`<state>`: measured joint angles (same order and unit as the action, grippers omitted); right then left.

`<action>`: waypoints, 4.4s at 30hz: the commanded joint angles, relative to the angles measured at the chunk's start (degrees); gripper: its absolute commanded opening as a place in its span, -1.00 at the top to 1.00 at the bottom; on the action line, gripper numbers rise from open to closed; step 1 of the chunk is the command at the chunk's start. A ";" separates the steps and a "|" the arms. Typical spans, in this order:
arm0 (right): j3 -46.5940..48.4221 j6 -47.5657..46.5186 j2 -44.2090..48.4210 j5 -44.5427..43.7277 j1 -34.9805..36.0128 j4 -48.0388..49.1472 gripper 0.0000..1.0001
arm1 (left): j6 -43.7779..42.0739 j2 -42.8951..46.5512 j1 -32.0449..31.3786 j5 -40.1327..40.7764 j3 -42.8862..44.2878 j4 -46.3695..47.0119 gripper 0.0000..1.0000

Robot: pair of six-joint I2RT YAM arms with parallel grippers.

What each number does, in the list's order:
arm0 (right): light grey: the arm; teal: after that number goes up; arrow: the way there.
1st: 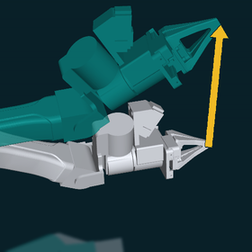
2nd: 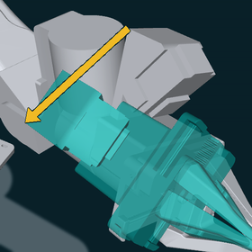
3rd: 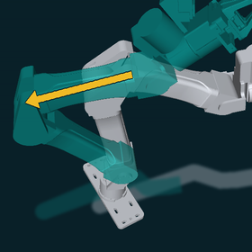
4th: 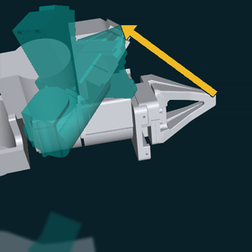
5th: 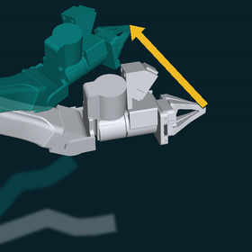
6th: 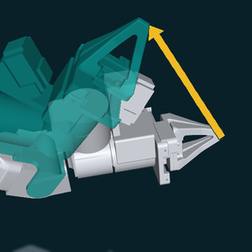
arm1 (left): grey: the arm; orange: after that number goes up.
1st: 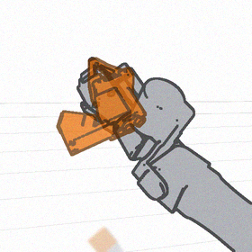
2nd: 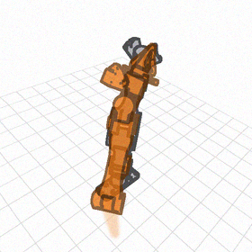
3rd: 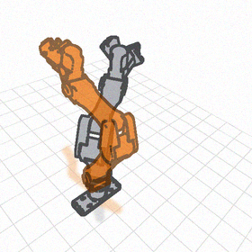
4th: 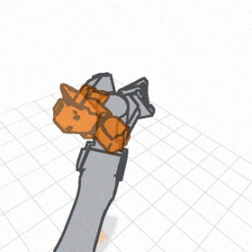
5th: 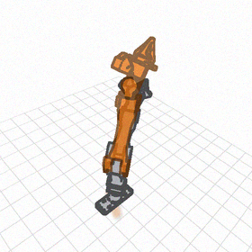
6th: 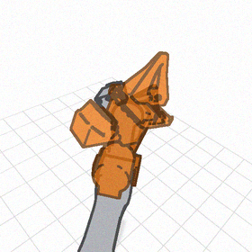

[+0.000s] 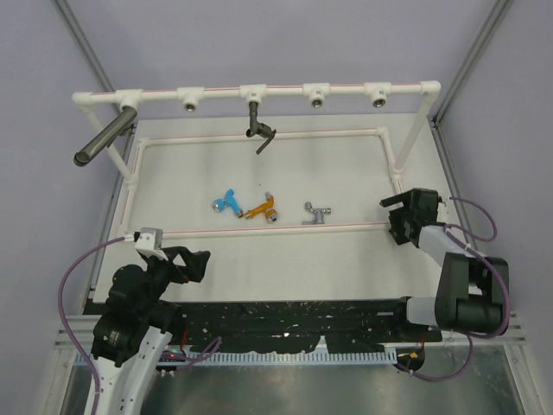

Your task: Install the water faucets

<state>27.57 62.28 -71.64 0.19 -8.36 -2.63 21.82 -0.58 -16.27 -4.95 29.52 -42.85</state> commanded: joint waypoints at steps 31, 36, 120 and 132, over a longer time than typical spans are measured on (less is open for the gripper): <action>15.49 -42.41 -4.45 16.42 34.98 14.74 -0.79 | 25.54 -35.62 -0.07 8.38 2.03 17.54 -0.98; 21.02 -47.77 -15.19 18.45 41.22 17.83 -0.67 | 26.08 -38.71 -0.08 5.66 3.27 14.91 -0.99; 24.55 -37.50 3.78 14.84 50.28 -1.85 0.89 | -68.31 -56.90 -34.61 7.23 9.68 45.22 -0.19; 26.83 -37.32 4.22 14.76 50.46 -4.39 0.14 | -57.89 -56.99 -35.67 13.39 11.88 46.28 1.00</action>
<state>51.00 24.56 -69.58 15.09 41.74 -7.68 -43.88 -58.96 -51.79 5.19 37.41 0.36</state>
